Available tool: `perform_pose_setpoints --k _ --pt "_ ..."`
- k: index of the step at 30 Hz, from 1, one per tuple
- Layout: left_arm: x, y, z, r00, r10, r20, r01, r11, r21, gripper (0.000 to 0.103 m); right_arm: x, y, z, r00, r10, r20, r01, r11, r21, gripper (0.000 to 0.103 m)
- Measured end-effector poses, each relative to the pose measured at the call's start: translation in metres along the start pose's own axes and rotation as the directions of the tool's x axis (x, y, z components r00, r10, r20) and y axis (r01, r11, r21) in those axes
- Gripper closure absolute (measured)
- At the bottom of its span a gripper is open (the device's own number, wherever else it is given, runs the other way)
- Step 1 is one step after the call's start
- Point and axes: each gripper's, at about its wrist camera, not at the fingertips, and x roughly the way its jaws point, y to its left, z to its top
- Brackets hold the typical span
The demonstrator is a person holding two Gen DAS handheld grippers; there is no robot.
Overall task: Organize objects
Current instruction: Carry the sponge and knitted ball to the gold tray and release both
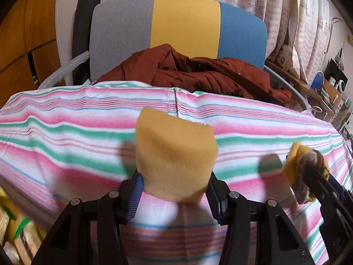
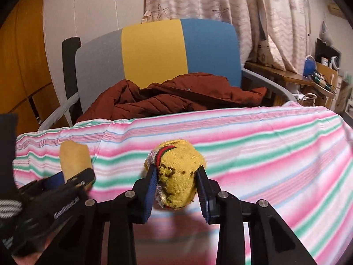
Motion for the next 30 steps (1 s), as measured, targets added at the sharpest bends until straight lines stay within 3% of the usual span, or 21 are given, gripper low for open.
perform_pose_setpoints --k 6,11,17,24,30 --pt "-0.03 0.002 -0.024 0.997 -0.064 -0.047 0.063 0.997 -0.033 0.051 -0.027 -0.007 -0.021 1.0 0.008 0.01 -0.009 0.999 0.05 0.068" --pt "-0.071 0.012 -0.039 0.988 -0.155 -0.007 0.153 0.984 -0.094 0.051 -0.047 -0.016 -0.036 1.0 0.007 0.016 -0.009 0.994 0.107 0.068" --pt "-0.127 0.024 -0.046 0.963 -0.261 0.069 0.266 0.96 -0.084 0.051 -0.063 -0.019 -0.046 1.0 0.029 -0.012 -0.027 0.99 0.138 0.068" --pt "-0.174 0.054 -0.055 0.952 -0.281 0.124 0.292 0.953 -0.084 0.051 -0.086 -0.001 -0.068 0.993 0.105 -0.046 -0.097 0.985 0.143 0.068" --pt "-0.19 0.095 -0.053 0.96 -0.255 0.116 0.268 0.956 -0.118 0.051 -0.111 0.029 -0.072 0.977 0.208 -0.041 -0.2 0.97 0.14 0.068"
